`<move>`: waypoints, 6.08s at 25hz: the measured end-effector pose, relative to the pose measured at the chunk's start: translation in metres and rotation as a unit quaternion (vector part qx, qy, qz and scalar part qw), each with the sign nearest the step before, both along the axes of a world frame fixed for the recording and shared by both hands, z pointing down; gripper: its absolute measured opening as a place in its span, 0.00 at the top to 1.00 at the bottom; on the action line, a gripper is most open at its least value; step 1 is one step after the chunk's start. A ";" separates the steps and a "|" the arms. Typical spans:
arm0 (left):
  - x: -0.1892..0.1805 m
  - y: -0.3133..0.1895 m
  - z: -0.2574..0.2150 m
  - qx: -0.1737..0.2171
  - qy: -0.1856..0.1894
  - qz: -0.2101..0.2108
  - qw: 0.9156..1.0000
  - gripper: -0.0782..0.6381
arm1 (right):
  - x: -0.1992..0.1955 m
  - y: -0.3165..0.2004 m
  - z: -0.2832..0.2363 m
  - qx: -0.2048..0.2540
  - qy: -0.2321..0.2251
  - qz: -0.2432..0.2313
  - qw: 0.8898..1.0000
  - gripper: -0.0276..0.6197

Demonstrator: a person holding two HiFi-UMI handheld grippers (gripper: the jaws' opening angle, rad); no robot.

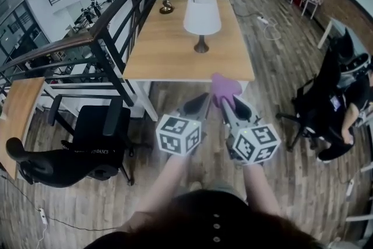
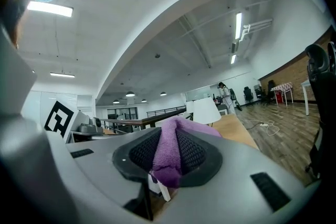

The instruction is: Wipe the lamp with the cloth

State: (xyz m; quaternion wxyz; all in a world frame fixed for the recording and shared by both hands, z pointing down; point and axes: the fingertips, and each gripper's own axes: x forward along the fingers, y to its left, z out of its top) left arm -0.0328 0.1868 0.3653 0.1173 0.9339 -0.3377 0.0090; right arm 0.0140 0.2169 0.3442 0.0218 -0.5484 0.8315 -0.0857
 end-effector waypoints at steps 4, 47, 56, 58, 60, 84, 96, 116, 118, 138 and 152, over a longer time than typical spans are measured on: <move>-0.002 -0.027 0.007 -0.012 0.007 0.002 1.000 0.88 | 0.000 -0.027 0.004 -0.007 0.002 0.002 1.000 0.84; 0.064 -0.375 -0.007 0.001 0.026 -0.077 0.997 0.88 | 0.071 -0.380 -0.039 0.069 0.012 -0.067 0.995 0.84; 0.058 -0.397 -0.016 -0.005 0.036 -0.055 0.998 0.88 | 0.056 -0.398 -0.049 0.077 0.018 -0.065 0.995 0.84; 0.051 -0.401 -0.022 -0.003 0.040 -0.056 0.998 0.88 | 0.050 -0.401 -0.056 0.084 0.020 -0.064 0.994 0.84; 0.044 -0.405 -0.029 -0.004 0.049 -0.056 0.997 0.88 | 0.044 -0.404 -0.066 0.095 0.022 -0.063 0.993 0.84; -0.015 -0.452 -0.097 0.070 0.064 -0.072 0.993 0.88 | -0.035 -0.451 -0.126 0.167 0.022 -0.108 0.980 0.84; -0.027 -0.469 -0.088 0.061 0.054 -0.084 0.993 0.88 | -0.047 -0.482 -0.092 0.117 0.017 -0.105 0.987 0.84; -0.029 -0.471 -0.025 -0.008 0.041 -0.097 0.994 0.88 | -0.046 -0.490 -0.026 0.038 0.004 -0.101 0.994 0.84; -0.031 -0.472 -0.019 -0.014 0.040 -0.100 0.994 0.88 | -0.048 -0.490 -0.020 0.029 0.002 -0.099 0.995 0.84; -0.041 -0.460 0.039 -0.074 0.022 -0.114 0.990 0.88 | -0.058 -0.482 0.039 -0.047 -0.005 -0.111 0.993 0.84; -0.037 -0.456 0.070 -0.105 0.002 -0.120 0.987 0.88 | -0.057 -0.474 0.069 -0.077 -0.008 -0.120 0.990 0.84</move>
